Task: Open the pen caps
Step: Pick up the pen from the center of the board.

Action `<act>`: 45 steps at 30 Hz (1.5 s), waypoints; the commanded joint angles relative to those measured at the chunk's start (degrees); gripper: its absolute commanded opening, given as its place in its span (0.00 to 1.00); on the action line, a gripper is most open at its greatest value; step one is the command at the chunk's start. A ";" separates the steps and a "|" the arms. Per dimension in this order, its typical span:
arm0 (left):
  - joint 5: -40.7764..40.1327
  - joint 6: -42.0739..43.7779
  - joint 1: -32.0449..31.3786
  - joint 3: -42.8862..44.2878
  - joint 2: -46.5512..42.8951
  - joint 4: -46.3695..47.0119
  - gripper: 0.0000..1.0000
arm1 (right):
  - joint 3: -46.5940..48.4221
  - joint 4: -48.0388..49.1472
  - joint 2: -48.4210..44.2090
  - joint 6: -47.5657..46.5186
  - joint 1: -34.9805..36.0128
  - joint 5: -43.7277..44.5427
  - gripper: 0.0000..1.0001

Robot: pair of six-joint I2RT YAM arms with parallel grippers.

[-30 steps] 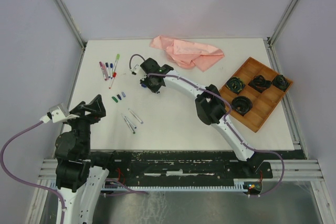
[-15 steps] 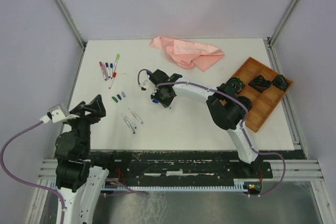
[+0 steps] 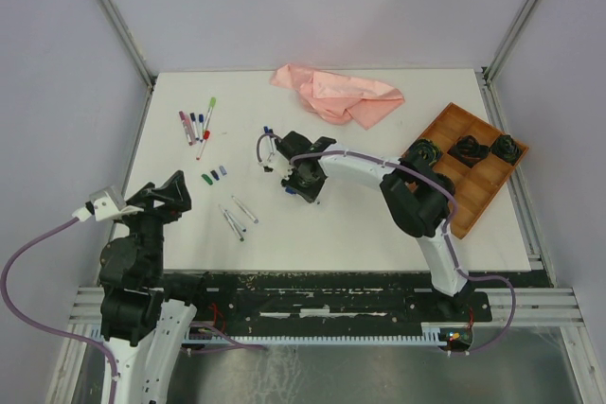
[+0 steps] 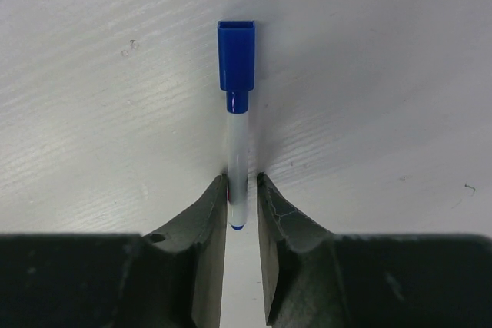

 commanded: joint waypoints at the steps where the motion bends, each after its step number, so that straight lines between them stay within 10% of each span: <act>1: 1.17 2.36 0.48 -0.21 1.32 1.62 0.85 | 1.37 -2.35 3.77 0.69 0.00 -0.29 0.29; 13: 20.93 -5.52 0.41 -3.00 6.58 6.46 0.85 | -1.94 -2.85 -7.33 1.69 -2.71 -9.12 0.00; 21: 47.54 -34.88 0.36 -21.08 6.61 44.57 0.82 | -8.66 -5.21 -23.43 1.99 -9.65 -30.21 0.00; 33: 43.56 -40.93 -3.57 -28.88 15.93 74.48 0.86 | -16.47 7.40 -35.38 11.85 -18.52 -63.75 0.00; 45: 26.15 -28.91 -25.98 -22.34 39.17 80.73 0.84 | -19.46 14.72 -38.47 17.85 -18.73 -70.28 0.00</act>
